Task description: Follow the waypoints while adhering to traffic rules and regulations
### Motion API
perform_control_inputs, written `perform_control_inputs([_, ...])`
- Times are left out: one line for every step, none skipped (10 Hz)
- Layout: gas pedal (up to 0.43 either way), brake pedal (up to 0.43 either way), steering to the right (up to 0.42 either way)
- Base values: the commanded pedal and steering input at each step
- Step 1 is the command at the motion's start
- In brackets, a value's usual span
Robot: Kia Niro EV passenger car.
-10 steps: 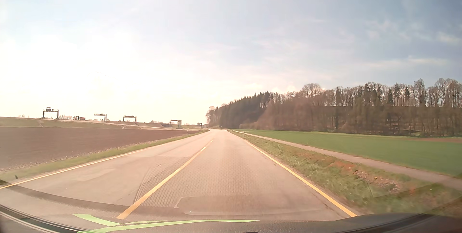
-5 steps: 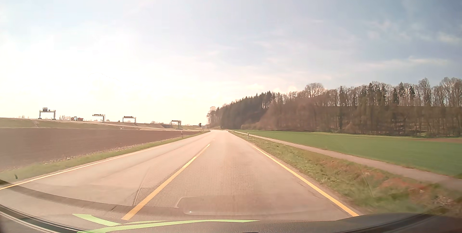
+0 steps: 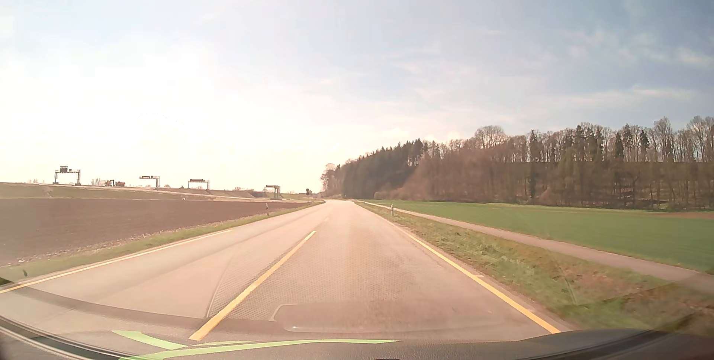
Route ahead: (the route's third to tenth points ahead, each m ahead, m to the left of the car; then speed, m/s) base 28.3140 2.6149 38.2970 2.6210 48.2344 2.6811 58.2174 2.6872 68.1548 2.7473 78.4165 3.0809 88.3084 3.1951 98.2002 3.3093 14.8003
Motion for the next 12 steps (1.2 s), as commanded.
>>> perform_control_inputs([0.118,0.000,-0.003])
perform_control_inputs([0.118,0.000,-0.003])
perform_control_inputs([0.118,0.000,-0.003])
perform_control_inputs([0.110,0.000,-0.002])
perform_control_inputs([0.098,0.000,-0.002])
perform_control_inputs([0.098,0.000,-0.003])
perform_control_inputs([0.098,0.000,-0.003])
perform_control_inputs([0.098,0.000,-0.003])
perform_control_inputs([0.098,0.000,-0.003])
perform_control_inputs([0.098,0.000,-0.003])
perform_control_inputs([0.098,0.000,-0.003])
perform_control_inputs([0.098,0.000,-0.003])
